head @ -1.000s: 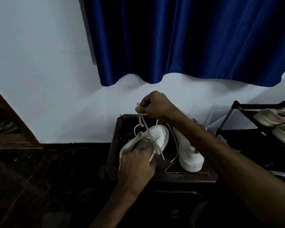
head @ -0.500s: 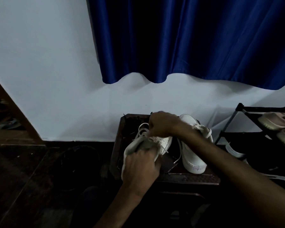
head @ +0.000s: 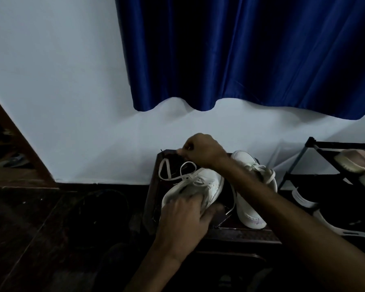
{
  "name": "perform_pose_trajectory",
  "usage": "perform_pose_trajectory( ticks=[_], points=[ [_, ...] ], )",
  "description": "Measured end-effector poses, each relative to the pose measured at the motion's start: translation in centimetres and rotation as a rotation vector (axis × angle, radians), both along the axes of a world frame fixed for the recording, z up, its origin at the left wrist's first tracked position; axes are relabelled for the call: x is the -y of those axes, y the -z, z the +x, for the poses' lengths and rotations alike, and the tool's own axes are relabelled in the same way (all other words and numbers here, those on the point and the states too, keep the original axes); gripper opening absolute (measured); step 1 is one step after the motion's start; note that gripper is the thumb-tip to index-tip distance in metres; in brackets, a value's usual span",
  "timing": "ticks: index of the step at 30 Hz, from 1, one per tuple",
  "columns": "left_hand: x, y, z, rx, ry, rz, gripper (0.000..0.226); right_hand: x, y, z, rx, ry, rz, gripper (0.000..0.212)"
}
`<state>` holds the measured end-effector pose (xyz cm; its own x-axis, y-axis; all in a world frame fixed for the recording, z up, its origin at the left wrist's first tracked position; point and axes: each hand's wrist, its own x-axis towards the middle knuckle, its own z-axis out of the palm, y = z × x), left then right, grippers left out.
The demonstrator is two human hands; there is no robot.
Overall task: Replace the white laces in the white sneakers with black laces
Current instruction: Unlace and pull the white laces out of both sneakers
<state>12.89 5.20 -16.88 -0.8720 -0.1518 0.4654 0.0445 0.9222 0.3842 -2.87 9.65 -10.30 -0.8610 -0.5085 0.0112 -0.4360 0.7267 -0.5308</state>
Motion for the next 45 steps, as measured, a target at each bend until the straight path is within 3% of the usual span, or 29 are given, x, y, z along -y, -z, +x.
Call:
perform_pose_trajectory(
  ticks=[2,4,8,16,24,31,35,37,39,42,45],
  points=[
    [0.9,-1.4,0.3,-0.073,-0.047,0.135,0.04,-2.0,0.0,0.6,-0.076,-0.017,0.095,0.018],
    [2.4,-2.0,-0.3,-0.132,-0.155,0.129,0.028,-3.6,0.0,1.2,-0.076,-0.061,0.211,0.016],
    [3.9,-1.0,-2.0,0.154,-0.164,0.154,0.027,-4.3,0.3,1.4,0.05,-0.182,0.367,0.019],
    [3.6,0.6,-2.5,0.083,-0.181,0.232,0.041,-4.0,0.5,1.5,0.042,-0.225,0.441,0.021],
    [3.2,0.9,-2.4,0.017,-0.269,0.351,0.033,-2.8,0.5,1.9,0.124,-0.278,0.483,0.031],
    [2.9,0.4,-2.0,-0.047,-0.271,0.455,0.032,-7.2,-2.0,1.9,0.055,-0.42,0.402,0.005],
    [2.4,0.2,-1.6,-0.056,-0.268,0.465,0.034,-8.5,-2.9,1.3,0.144,-0.434,0.495,0.012],
    [2.2,0.2,-1.5,-0.058,-0.278,0.458,0.035,-7.4,-2.9,1.5,0.097,-0.403,0.439,0.004],
    [2.1,0.1,-1.6,-0.06,-0.295,0.468,0.034,-5.8,-2.9,2.1,0.03,-0.349,0.394,0.016],
    [1.5,-0.1,-1.6,-0.046,-0.324,0.462,0.031,-3.5,-1.8,2.9,-0.038,-0.35,0.536,0.027],
    [0.6,0.0,-1.4,-0.033,-0.356,0.505,0.028,-2.7,0.2,3.4,-0.116,-0.325,0.588,0.021]
  ],
)
